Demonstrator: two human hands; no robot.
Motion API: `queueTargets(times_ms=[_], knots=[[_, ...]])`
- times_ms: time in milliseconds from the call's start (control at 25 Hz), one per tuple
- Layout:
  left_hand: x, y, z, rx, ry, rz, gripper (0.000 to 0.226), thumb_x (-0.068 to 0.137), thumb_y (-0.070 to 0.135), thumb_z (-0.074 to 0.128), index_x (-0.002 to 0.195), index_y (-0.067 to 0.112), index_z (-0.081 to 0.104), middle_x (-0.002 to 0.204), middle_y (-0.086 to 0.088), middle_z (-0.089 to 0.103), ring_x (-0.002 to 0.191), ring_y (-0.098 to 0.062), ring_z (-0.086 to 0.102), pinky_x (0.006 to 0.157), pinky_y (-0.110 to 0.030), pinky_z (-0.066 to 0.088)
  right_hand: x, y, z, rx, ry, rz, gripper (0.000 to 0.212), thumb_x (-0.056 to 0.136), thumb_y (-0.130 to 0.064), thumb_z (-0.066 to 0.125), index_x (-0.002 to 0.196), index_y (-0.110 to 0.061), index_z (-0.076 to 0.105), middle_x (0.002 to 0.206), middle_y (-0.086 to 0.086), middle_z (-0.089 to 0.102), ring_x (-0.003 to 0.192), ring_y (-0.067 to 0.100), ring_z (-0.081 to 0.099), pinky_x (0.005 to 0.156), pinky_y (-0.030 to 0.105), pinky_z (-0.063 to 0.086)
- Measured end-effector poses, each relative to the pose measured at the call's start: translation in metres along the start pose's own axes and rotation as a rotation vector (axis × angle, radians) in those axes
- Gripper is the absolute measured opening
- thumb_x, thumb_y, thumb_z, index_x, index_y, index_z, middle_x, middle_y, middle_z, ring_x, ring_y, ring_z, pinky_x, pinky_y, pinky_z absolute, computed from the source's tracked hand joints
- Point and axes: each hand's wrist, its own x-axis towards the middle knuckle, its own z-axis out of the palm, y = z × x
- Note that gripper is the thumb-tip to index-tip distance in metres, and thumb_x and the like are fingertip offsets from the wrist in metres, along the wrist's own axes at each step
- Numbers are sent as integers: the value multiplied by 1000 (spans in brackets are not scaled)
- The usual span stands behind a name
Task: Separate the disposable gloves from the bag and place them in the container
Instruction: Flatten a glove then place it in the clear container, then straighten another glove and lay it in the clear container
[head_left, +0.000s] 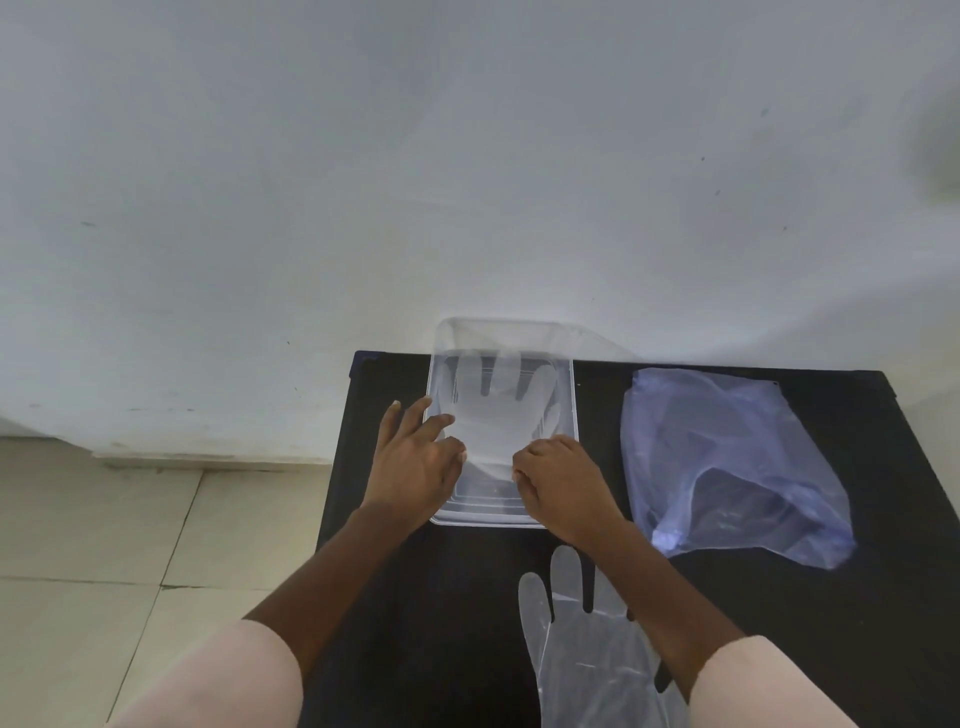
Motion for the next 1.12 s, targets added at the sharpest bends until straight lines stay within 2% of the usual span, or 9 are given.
queueTargets(times_ms=[80,200,280,440,720,840,920,1000,1120], knots=[[3,-3,-4,-14,-60,33,27,92,45,55,94,28,76,135,-2,61,140,-29,38,119,-54,11,4,0,-8,-97,-107,-4,30,97,-31,45,117,-16,61,120,7,66,113,23,57,116,41,27],[3,-8,-14,-23,-185,115,46,88,58,39,101,32,74,148,0,48,147,-26,23,119,-56,0,7,3,-19,-214,-258,-49,37,95,-36,45,128,-21,55,141,5,52,139,27,33,119,49,4],[-1,-12,-19,12,-280,144,57,85,65,28,110,37,71,158,1,33,150,-25,8,117,-57,-6,8,5,-24,-243,-348,-76,41,96,-41,41,131,-24,52,147,2,46,144,27,23,117,52,-5],[-5,-14,-23,92,-411,174,68,85,67,13,117,41,66,164,2,11,150,-26,-11,114,-59,-14,8,8,-28,-346,-489,-129,40,97,-40,42,133,-26,51,151,4,39,146,30,16,117,57,-6],[-4,-10,-24,142,-472,174,74,84,69,8,125,40,62,165,-1,5,149,-29,-15,112,-59,-21,11,6,-23,-439,-579,-138,43,96,-35,46,138,-25,46,156,6,30,147,35,7,116,59,-8],[-3,-9,-23,149,-480,142,58,91,66,25,133,39,53,164,-3,11,150,-29,-9,113,-61,-16,13,6,-28,-323,-483,-153,41,94,-25,48,134,-17,49,146,10,45,140,32,30,118,53,12],[-2,-3,-23,25,-393,80,44,93,57,41,132,39,53,161,-2,23,150,-28,2,115,-59,-10,13,7,-34,-95,-342,-129,35,94,-19,48,128,-14,55,136,9,54,126,29,48,112,46,31],[1,6,-26,-263,-238,-48,35,93,44,54,126,35,58,151,-1,41,145,-26,26,117,-53,9,10,9,-39,190,-211,-74,30,94,-17,52,124,-14,57,133,7,56,119,26,53,105,37,40],[8,23,-45,-818,-95,-299,21,90,24,66,111,26,66,121,0,66,112,-19,61,99,-32,46,6,9,-48,549,-36,69,25,92,-15,58,117,-13,61,123,4,62,107,19,60,92,23,44]])
